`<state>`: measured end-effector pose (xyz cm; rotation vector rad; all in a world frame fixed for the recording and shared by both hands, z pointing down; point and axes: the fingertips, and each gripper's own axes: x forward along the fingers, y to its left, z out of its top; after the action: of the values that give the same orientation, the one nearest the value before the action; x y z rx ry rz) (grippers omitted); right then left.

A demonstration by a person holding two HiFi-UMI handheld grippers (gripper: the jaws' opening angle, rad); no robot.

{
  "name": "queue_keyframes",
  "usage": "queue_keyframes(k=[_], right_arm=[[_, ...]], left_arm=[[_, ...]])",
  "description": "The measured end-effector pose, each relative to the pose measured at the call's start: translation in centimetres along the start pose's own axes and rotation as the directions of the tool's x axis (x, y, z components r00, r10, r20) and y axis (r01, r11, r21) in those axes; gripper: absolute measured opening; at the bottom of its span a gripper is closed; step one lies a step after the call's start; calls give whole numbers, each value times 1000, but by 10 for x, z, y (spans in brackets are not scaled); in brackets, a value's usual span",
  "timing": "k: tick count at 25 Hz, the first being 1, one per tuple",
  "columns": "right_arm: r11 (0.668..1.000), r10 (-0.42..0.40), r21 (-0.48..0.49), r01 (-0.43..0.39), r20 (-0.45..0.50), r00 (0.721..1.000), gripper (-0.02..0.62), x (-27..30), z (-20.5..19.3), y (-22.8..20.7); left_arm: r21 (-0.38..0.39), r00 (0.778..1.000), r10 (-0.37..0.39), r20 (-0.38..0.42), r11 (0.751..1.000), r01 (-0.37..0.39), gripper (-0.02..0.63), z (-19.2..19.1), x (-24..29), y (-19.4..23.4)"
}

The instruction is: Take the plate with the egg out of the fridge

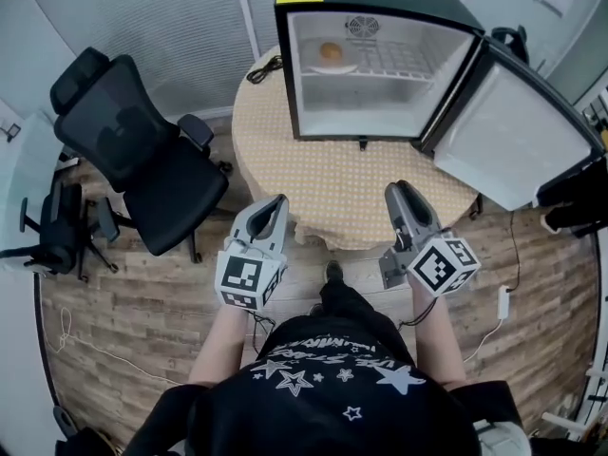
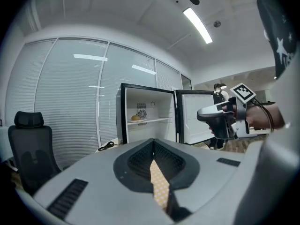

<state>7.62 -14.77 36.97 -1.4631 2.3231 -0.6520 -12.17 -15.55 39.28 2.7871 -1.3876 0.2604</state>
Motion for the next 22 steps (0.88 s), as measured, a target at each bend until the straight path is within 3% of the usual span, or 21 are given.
queue_keyframes(k=[6,17,20,22], right_arm=[[989,38,141,-38,1,999,190,60,14,-27],[957,150,259,-133,-49,987,264,152,28,-61],[922,202,344,-179,-31,979,267,171,31,-63],[876,241,433,-211,-14,970,267,182,32,-64]], left_arm=[[-16,998,68,-16,998,-68,5,4,32,34],[-7,987,155,-36,988,-155,5,15,101,67],[-10,982,186,-40,982,-187,5,17,112,71],[-9,977,208,-45,978,-209,6,16,116,74]])
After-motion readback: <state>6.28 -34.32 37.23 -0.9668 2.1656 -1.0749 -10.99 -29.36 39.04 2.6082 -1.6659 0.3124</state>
